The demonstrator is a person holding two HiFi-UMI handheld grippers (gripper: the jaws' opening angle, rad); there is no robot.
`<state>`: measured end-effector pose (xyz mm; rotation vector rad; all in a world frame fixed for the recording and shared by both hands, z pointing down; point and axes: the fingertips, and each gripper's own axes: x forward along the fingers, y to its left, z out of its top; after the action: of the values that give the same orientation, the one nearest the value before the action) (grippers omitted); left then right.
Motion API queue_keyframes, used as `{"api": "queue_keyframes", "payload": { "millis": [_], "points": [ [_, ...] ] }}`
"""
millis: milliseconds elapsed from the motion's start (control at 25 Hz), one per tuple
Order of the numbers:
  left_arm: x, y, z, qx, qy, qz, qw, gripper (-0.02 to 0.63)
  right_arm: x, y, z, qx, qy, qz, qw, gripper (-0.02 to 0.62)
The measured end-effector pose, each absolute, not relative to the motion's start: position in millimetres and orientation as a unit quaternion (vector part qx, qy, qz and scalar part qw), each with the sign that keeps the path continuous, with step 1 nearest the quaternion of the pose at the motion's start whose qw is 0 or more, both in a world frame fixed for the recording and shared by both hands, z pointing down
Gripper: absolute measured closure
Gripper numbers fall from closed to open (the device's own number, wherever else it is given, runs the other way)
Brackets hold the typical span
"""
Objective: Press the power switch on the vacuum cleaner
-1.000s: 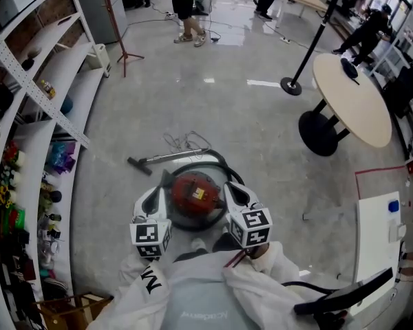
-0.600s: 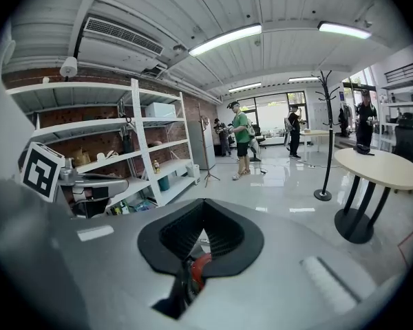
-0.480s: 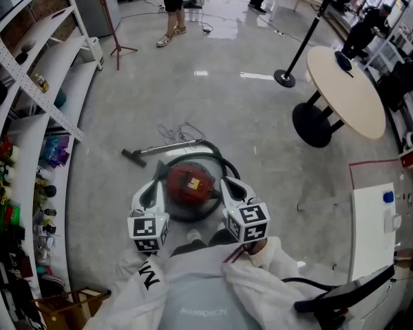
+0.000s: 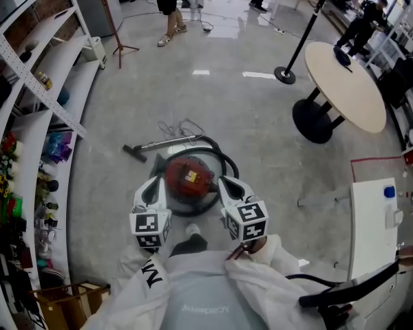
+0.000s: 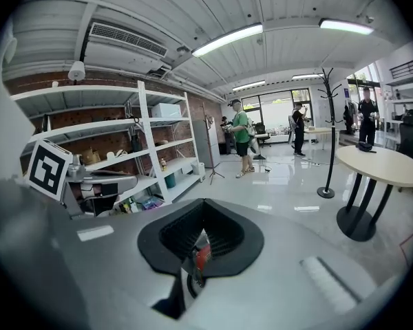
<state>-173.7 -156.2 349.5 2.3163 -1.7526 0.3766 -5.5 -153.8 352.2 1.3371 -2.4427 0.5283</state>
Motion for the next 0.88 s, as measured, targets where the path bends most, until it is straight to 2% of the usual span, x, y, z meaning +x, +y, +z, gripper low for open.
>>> {"api": "queue_keyframes", "payload": {
  "millis": [880],
  "points": [
    [-131.5,-47.1,333.6,0.767,-0.624,0.129,0.076,0.606,50.8,-44.9,357.4,0.449,-0.863,0.184,0.141,0.595]
  ]
}}
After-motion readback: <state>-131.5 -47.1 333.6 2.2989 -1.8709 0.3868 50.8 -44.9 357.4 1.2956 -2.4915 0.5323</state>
